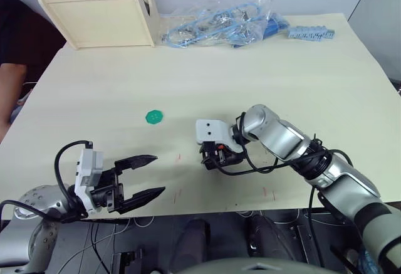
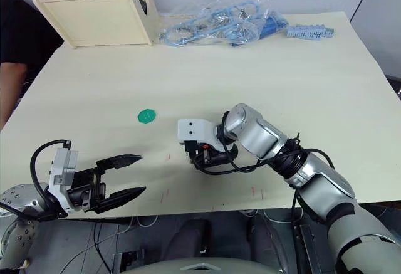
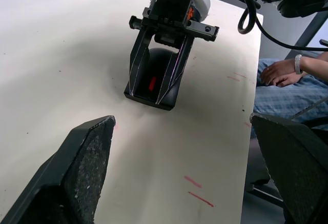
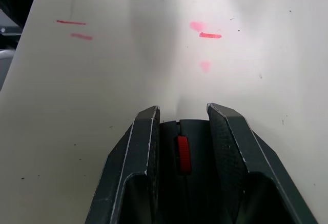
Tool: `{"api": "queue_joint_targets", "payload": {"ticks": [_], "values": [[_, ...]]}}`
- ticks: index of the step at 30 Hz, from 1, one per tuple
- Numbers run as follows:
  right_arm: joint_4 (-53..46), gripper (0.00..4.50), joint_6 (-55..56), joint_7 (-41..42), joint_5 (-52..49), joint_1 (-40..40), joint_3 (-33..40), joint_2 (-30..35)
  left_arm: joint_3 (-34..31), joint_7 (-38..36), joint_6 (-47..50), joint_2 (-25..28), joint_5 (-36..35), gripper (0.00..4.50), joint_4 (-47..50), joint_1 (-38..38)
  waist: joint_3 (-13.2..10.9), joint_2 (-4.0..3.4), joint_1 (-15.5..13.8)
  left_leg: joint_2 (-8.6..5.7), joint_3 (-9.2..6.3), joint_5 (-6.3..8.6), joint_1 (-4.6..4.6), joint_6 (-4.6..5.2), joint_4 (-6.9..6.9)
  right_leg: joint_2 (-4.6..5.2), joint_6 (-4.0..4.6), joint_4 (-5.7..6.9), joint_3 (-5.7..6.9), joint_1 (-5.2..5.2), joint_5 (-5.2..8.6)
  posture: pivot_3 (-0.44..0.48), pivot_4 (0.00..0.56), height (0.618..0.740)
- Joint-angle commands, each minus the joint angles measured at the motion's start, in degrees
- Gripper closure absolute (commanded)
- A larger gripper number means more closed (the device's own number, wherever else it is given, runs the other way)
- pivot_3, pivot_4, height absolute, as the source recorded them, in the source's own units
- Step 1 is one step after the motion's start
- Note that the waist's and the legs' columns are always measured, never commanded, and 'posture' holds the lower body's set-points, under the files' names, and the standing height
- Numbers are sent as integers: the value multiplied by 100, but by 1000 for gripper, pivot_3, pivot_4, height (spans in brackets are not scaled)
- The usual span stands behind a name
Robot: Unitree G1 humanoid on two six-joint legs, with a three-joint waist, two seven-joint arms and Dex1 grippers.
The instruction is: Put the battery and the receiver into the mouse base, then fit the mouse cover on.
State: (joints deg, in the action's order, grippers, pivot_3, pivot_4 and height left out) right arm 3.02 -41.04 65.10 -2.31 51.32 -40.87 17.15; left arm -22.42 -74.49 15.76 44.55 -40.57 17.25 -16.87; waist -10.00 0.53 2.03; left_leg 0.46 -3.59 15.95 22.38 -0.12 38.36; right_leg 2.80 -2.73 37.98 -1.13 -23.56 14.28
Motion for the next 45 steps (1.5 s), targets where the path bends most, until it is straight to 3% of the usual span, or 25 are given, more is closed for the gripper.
{"api": "queue_joint_targets", "payload": {"ticks": [1,11,17,24,31,45], "values": [[52,2994,163,82,-134,-195,182,5,-104,31,-104,-9,-2,0,57,29,0,-1,0,0,0,0,0,0,0,0,0,0,0,0,0,0,150,740],[-950,2994,396,157,-1016,-480,1366,149,-68,63,-84,-25,-23,0,33,113,-4,-2,30,4,-1,0,11,0,-2,-3,0,-2,0,-11,0,0,150,740],[-1565,2994,716,-246,-1655,-1451,2530,304,-43,71,-33,-10,-73,0,24,213,-3,0,-10,1,0,0,16,0,-2,0,-1,-6,1,-10,0,0,150,740],[-1776,2994,847,-533,-2217,-2526,3311,490,-75,25,0,17,-113,0,37,229,-5,-1,17,3,7,0,11,1,-1,-3,0,-1,-2,-8,0,0,150,740],[-1354,2994,1391,-859,-2249,-3187,3326,95,-20,17,49,35,-128,0,35,334,-5,-1,25,5,15,0,7,1,-1,-6,0,1,-6,-6,0,0,150,740],[-44,2994,2927,-759,-1765,-3699,3022,-221,-217,102,223,-21,-397,0,173,349,-3,2,29,5,20,0,2,1,0,-7,-1,3,-15,-6,0,0,150,740]]}}
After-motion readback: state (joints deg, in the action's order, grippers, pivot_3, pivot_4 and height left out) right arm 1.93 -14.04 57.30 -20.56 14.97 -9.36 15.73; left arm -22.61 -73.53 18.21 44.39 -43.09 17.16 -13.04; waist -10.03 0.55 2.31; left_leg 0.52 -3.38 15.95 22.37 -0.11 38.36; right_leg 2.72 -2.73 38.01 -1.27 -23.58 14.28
